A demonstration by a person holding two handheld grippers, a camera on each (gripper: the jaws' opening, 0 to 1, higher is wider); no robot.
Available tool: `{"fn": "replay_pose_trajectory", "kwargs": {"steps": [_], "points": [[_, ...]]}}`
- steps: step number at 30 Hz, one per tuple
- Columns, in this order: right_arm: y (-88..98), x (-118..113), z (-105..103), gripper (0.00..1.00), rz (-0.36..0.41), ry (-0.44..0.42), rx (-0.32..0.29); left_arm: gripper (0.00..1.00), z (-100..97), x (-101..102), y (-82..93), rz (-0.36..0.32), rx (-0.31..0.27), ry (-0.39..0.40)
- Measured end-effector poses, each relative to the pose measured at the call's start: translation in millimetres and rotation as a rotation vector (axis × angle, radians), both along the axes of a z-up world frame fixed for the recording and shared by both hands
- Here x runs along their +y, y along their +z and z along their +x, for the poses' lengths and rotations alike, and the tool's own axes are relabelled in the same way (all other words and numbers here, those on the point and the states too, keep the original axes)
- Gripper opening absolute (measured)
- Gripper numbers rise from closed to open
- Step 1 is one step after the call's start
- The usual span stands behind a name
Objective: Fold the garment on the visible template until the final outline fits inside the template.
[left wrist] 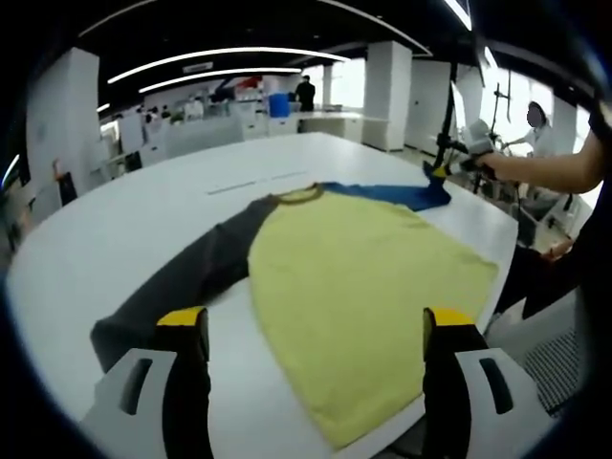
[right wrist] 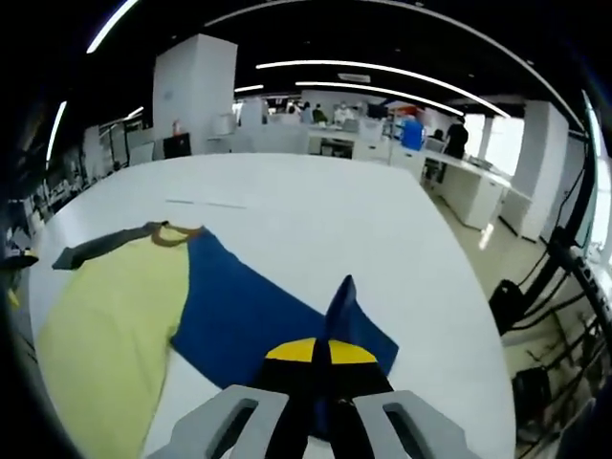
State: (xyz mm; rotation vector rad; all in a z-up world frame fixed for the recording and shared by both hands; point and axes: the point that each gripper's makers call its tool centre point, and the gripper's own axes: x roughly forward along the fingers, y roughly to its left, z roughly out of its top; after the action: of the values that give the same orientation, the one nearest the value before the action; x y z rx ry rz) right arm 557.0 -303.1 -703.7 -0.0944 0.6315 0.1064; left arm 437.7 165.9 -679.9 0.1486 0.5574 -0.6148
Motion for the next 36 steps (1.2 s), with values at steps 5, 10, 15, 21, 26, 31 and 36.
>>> {"fn": "replay_pose_trajectory", "kwargs": {"steps": [5, 10, 15, 21, 26, 31, 36], "points": [[2.9, 15, 4, 0.0, 0.011, 0.019, 0.0, 0.89, -0.6, -2, -0.4, 0.005, 0.0, -0.006], [3.4, 30, 6, 0.0, 0.018, 0.04, 0.004, 0.89, -0.4, -2, -0.8, 0.004, -0.003, -0.01], [5.0, 44, 9, 0.0, 0.029, 0.05, 0.008, 0.89, -2.3, -3, -2.7, 0.003, 0.002, -0.013], [3.9, 59, 12, 0.0, 0.039, 0.065, 0.013, 0.89, -1.9, -5, -2.8, -0.004, -0.001, -0.015], [4.4, 74, 17, 0.0, 0.065, 0.071, 0.01, 0.89, -0.4, -5, -2.9, -0.003, -0.001, -0.019], [3.5, 90, 21, 0.0, 0.078, 0.086, 0.018, 0.89, -0.6, -6, -3.1, -0.004, 0.0, -0.023], [2.5, 105, 24, 0.0, 0.099, 0.087, 0.022, 0.9, -0.1, -6, -3.0, -0.006, -0.009, -0.02]]}}
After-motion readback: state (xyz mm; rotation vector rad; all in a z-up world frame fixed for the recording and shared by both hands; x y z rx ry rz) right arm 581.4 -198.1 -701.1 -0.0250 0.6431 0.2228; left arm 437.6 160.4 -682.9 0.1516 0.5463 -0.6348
